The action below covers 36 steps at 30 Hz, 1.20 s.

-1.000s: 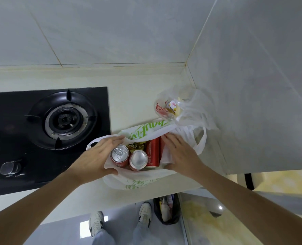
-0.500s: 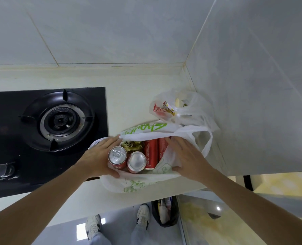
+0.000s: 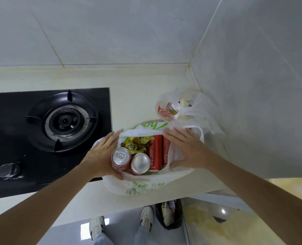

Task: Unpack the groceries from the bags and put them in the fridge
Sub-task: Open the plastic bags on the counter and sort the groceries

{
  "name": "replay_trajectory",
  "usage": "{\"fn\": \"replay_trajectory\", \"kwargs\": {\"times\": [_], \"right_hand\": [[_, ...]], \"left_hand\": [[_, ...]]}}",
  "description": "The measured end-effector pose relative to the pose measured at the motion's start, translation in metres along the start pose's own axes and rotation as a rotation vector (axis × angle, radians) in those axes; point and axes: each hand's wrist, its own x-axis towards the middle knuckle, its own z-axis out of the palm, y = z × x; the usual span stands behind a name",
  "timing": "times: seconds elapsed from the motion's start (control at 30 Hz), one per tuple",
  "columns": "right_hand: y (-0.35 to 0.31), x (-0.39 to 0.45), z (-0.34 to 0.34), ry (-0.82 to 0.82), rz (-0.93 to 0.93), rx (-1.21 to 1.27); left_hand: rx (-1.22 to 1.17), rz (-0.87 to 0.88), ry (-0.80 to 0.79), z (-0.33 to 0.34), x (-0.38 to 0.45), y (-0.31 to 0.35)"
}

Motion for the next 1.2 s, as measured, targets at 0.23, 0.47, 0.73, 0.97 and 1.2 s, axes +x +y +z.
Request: {"fn": "replay_trajectory", "kwargs": {"times": [0.23, 0.47, 0.73, 0.97, 1.2], "right_hand": [[0.025, 0.019, 0.005, -0.042, 0.043, -0.161], [0.024, 0.022, 0.014, -0.009, 0.149, -0.188], [-0.041, -0.032, 0.003, 0.154, 0.161, -0.042], [-0.101, 0.017, -0.021, 0.295, 0.036, 0.377], [-0.085, 0.07, -0.002, 0.163, 0.02, 0.191]], "left_hand": [[0.14, -0.018, -0.034, 0.005, 0.012, -0.013], [0.167, -0.011, -0.013, 0.01, 0.011, -0.018], [-0.092, 0.064, 0.112, 0.001, -0.031, -0.023], [-0.55, -0.028, 0.225, -0.029, -0.025, -0.018], [-0.468, -0.006, -0.097, -0.025, 0.047, -0.007]]}}
